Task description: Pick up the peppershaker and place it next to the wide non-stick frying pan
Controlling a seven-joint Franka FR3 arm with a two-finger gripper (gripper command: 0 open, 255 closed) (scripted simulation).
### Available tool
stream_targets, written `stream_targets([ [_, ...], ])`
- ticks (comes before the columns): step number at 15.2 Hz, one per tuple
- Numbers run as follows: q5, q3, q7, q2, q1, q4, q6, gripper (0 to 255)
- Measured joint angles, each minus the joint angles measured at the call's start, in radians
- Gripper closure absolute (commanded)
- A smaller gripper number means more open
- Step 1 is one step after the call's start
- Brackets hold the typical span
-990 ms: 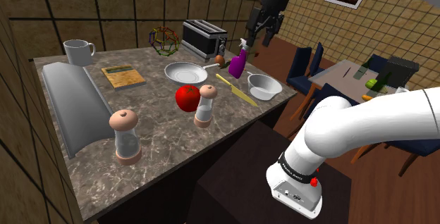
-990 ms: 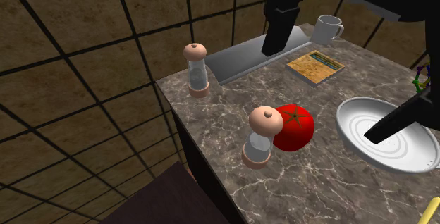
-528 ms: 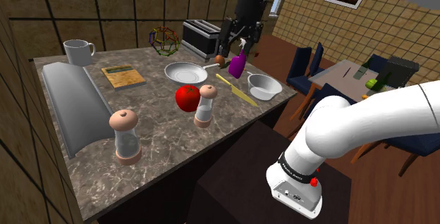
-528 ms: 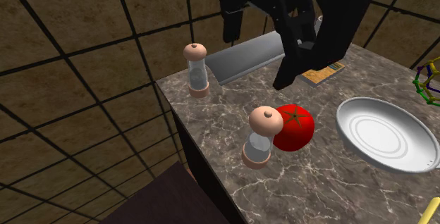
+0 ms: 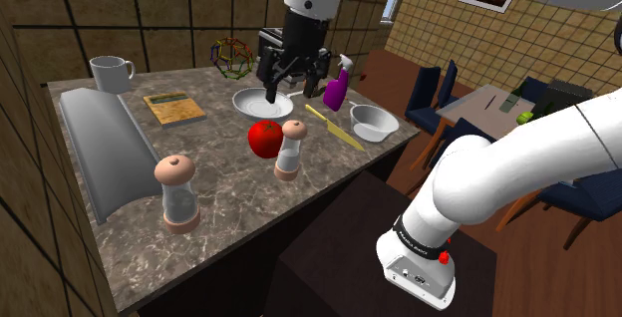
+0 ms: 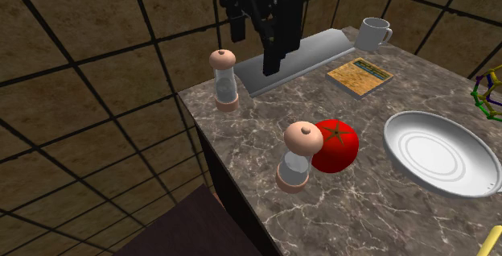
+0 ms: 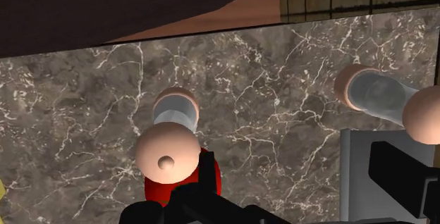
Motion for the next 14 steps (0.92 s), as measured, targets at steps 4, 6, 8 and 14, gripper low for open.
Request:
stream_targets([
  [4, -0.013, 0.093, 0.110, 0.106, -0.003, 0.043, 0.077, 0],
  [6, -0.033, 0.142, 0.170, 0.174, -0.010, 0.077, 0.115, 0],
  [8, -0.063, 0.189, 0.234, 0.245, -0.016, 0.113, 0.150, 0],
  [14, -0.214, 0.315, 0.458, 0.480, -0.022, 0.251, 0.216, 0],
])
